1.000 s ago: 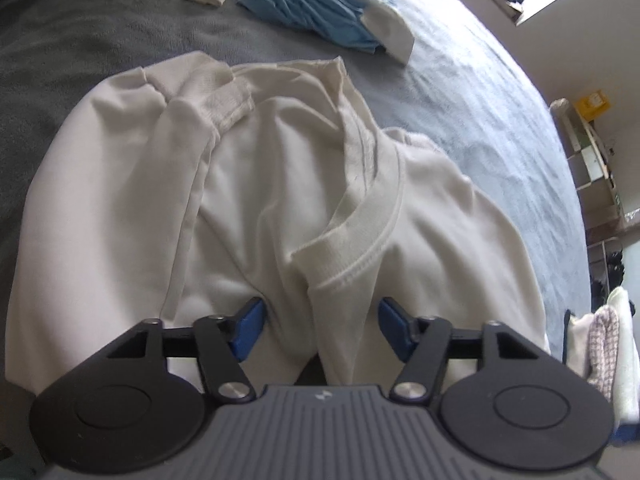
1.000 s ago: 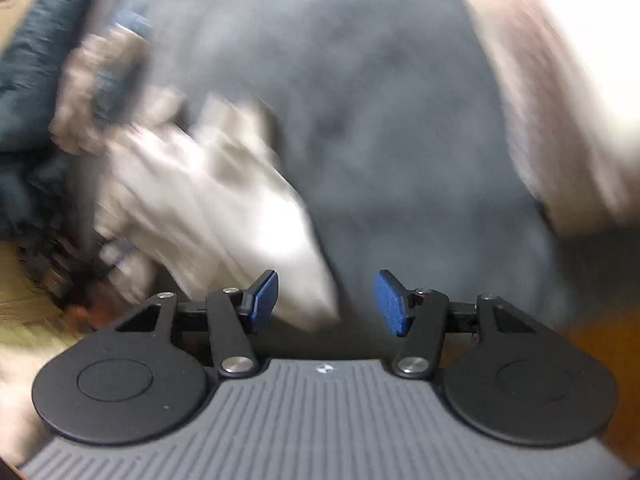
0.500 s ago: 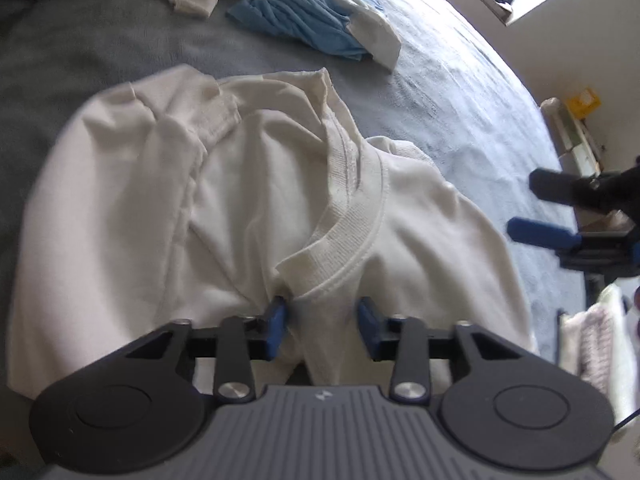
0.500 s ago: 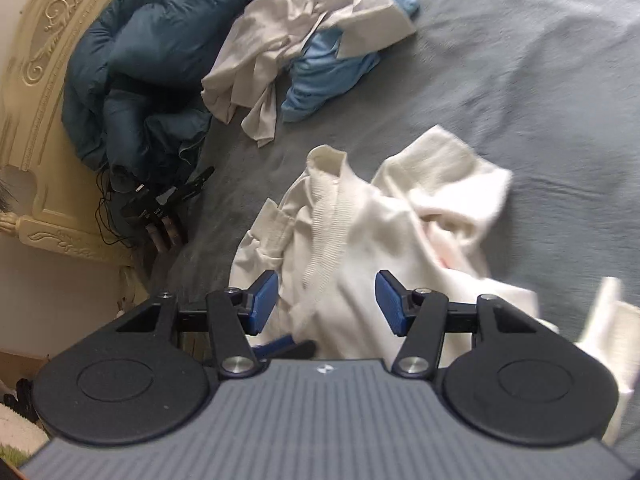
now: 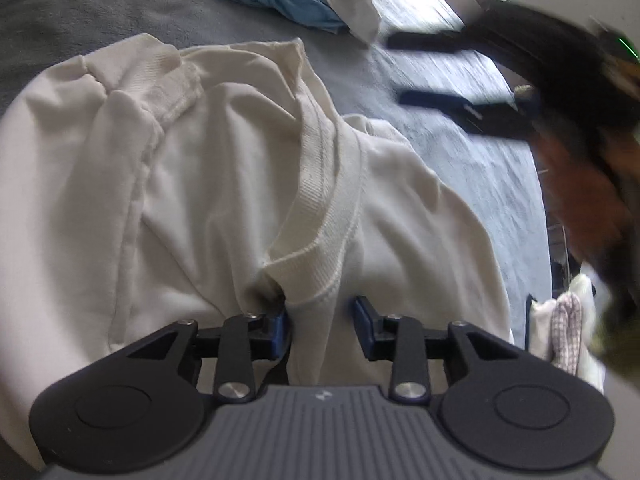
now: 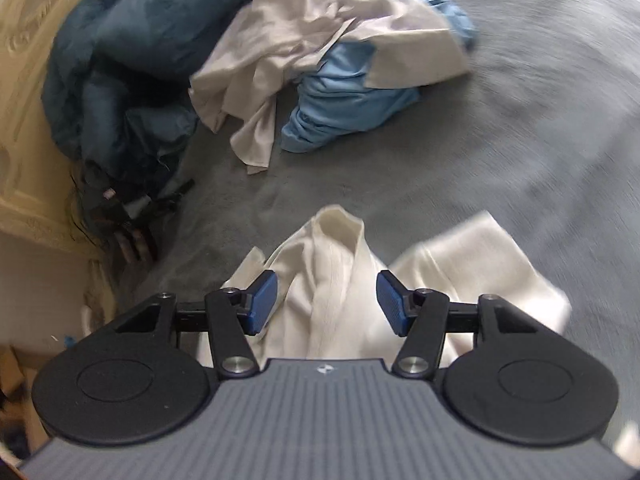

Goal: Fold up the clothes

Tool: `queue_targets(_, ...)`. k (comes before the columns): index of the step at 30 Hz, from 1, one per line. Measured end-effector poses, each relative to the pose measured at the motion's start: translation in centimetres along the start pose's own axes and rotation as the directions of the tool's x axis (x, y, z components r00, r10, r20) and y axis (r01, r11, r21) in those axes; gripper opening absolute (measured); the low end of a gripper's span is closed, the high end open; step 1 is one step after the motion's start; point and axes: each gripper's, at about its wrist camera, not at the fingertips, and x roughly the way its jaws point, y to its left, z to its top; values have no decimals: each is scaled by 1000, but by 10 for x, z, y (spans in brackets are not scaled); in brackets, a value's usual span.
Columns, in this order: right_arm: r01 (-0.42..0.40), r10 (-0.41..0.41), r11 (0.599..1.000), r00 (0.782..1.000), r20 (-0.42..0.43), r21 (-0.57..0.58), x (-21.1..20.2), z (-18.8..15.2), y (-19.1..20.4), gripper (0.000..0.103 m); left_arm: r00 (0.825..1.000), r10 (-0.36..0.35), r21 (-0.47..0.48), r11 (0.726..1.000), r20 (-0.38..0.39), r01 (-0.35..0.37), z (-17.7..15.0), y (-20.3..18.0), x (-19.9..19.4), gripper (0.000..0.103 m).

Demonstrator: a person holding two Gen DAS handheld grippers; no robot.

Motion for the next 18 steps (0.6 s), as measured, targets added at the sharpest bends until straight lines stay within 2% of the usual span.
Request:
queue_targets(2, 8, -9, 1000, 999, -38, -5, 29, 16, -5, 57, 1000, -18, 16, 1000, -2, 18, -2, -3, 1, 34)
queue_targets(4, 17, -17, 1000, 997, -77, -8, 56, 31, -10, 57, 999, -41, 31, 999, 8, 41, -3, -6, 0, 22)
queue_targets(8, 1, 7, 999, 980, -197, 38, 99, 44, -15, 58, 998, -59, 47, 997, 0, 59, -1, -6, 2, 21)
queue_targets(10, -11, 19, 999, 980, -199, 40, 105, 45, -14, 58, 998, -61, 38, 997, -1, 61, 0, -3, 3, 17)
queue_targets(12, 3, 5, 999, 981, -196, 41, 106, 45, -12, 46, 998, -63, 30, 998, 3, 63, 1, 1, 4, 12)
queue_targets(13, 18, -10, 999, 980, -201, 39, 106, 44, -10, 28, 998, -64, 34, 997, 7, 64, 1, 0, 2, 10)
queue_targets(14, 34, -26, 999, 978, -208, 36, 107, 42, -9, 14, 998, -65, 42, 997, 11, 64, 1, -1, -1, 9)
queue_targets(16, 51, -41, 998, 978, -205, 45, 106, 37, -4, 7, 998, -63, 58, 996, 18, 62, 3, -4, -8, 7)
queue_targets(18, 74, -66, 997, 981, -182, 39, 99, 33, 7, 6, 998, -64, 78, 995, 28, 62, 6, -8, -21, 6)
